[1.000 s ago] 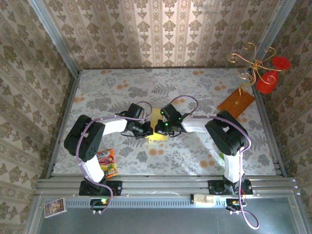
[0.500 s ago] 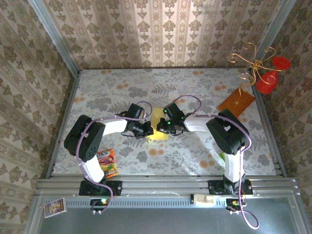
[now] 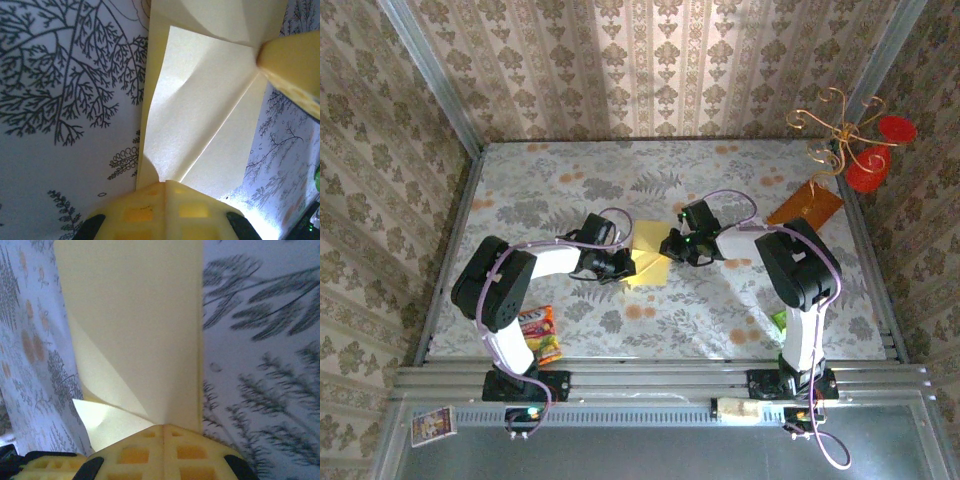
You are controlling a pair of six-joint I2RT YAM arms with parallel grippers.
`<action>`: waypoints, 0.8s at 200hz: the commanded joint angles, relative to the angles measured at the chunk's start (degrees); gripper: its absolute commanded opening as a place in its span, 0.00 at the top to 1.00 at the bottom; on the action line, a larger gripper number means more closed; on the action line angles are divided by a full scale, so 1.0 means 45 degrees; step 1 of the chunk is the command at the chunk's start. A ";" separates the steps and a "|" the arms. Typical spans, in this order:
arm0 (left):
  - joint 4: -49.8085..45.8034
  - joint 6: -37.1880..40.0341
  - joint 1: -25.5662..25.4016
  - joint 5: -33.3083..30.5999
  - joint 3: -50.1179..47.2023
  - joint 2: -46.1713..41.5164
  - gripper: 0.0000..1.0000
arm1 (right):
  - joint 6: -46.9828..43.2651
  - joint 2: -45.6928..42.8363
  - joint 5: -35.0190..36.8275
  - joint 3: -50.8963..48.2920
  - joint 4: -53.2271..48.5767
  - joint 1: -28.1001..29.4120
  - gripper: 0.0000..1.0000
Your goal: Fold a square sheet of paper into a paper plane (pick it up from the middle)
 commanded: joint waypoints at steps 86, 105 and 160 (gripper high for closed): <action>-0.0272 -0.0215 -0.0078 0.0603 0.0446 -0.0847 0.93 | -0.0317 -0.1596 0.1289 -0.0412 -0.0483 -0.0780 0.92; 0.0003 -0.0404 -0.0118 0.0369 0.0848 -0.1254 0.84 | -0.0207 -0.2220 0.1174 -0.0682 -0.0411 -0.0739 0.86; 0.0742 -0.0328 0.0311 0.0089 0.1119 -0.0079 0.78 | 0.0339 -0.3020 0.0728 -0.1393 -0.0570 -0.0470 0.62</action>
